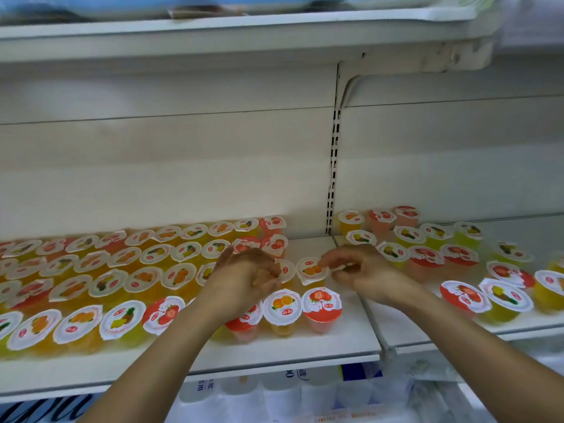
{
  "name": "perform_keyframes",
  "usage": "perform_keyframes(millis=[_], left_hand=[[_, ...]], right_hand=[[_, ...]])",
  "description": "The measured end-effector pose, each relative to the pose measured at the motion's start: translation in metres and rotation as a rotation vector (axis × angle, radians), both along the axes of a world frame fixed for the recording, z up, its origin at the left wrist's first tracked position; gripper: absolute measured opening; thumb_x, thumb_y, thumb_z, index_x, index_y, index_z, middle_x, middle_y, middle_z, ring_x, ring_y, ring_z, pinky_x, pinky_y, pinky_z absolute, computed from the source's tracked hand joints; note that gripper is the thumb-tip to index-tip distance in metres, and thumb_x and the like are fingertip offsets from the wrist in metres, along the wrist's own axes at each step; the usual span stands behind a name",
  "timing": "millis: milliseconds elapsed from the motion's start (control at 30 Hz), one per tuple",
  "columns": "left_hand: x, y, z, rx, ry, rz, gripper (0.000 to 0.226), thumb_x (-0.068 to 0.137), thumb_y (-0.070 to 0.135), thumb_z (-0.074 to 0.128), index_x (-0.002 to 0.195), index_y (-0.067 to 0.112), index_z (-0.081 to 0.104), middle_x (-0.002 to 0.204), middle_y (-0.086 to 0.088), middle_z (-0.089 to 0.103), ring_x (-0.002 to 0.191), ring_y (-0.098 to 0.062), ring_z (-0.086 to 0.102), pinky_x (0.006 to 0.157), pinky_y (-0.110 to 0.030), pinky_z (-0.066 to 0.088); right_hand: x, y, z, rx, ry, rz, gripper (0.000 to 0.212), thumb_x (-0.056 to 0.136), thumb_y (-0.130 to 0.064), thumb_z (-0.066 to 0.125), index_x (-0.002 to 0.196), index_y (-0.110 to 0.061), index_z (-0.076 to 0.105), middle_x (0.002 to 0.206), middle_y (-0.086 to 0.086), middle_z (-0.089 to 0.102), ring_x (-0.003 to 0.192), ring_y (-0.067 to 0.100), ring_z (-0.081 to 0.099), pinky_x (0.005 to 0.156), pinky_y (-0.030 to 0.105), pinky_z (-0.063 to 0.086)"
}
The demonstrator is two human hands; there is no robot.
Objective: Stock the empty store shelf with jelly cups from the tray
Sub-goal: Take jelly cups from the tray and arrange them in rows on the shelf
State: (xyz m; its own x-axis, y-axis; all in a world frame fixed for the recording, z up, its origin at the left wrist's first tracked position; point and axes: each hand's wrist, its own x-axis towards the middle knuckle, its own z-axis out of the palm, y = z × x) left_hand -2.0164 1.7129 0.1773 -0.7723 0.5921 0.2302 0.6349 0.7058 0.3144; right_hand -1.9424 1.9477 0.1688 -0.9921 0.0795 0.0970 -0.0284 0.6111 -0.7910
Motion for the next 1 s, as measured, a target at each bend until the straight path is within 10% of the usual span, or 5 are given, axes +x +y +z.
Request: perform_keyframes(millis=[167,267,433,700,1000], left_hand=[[-0.015,-0.001,0.012,0.205,-0.125,0.064,0.016,0.088,0.039,0.064,0.103,0.038,0.070,0.120,0.020,0.062,0.109,-0.010,0.058,0.100,-0.034,0.045],[-0.028,0.008,0.019,0.089,-0.088,0.103,0.023,0.094,0.038,0.055,0.116,0.038,0.064,0.132,0.015,0.057,0.118,-0.015,0.054,0.103,-0.032,0.041],[-0.045,0.016,0.016,-0.045,-0.048,0.092,0.034,0.097,0.045,0.047,0.129,0.036,0.056,0.141,0.011,0.050,0.135,-0.017,0.040,0.117,-0.041,0.023],[-0.064,0.022,0.017,-0.007,-0.006,0.003,0.030,0.090,0.050,0.058,0.111,0.032,0.071,0.105,0.006,0.073,0.100,-0.014,0.064,0.109,-0.047,0.034],[-0.072,0.019,0.009,0.067,-0.040,-0.004,0.027,0.087,0.043,0.065,0.111,0.033,0.071,0.117,0.010,0.068,0.109,-0.015,0.060,0.106,-0.046,0.039]], right_hand=[[-0.026,0.053,0.023,0.557,0.078,-0.274,0.031,0.087,-0.039,0.063,0.117,-0.033,0.063,0.116,-0.009,0.062,0.109,0.015,0.054,0.092,0.031,0.043],[-0.046,0.077,0.021,0.822,-0.129,-0.307,0.054,0.081,-0.068,0.052,0.128,-0.041,0.054,0.130,-0.004,0.060,0.117,0.025,0.053,0.095,0.038,0.041],[-0.056,0.078,0.020,0.714,-0.117,-0.213,0.050,0.078,-0.061,0.061,0.124,-0.041,0.059,0.134,-0.008,0.058,0.118,0.020,0.055,0.098,0.039,0.041],[-0.070,0.050,0.027,0.606,-0.071,-0.142,0.044,0.071,-0.041,0.076,0.110,-0.027,0.066,0.108,-0.004,0.065,0.094,0.015,0.061,0.081,0.029,0.049],[-0.108,-0.002,0.009,0.294,-0.043,0.032,0.047,0.075,-0.034,0.077,0.118,-0.017,0.066,0.111,-0.005,0.067,0.085,0.002,0.061,0.074,0.017,0.049]])
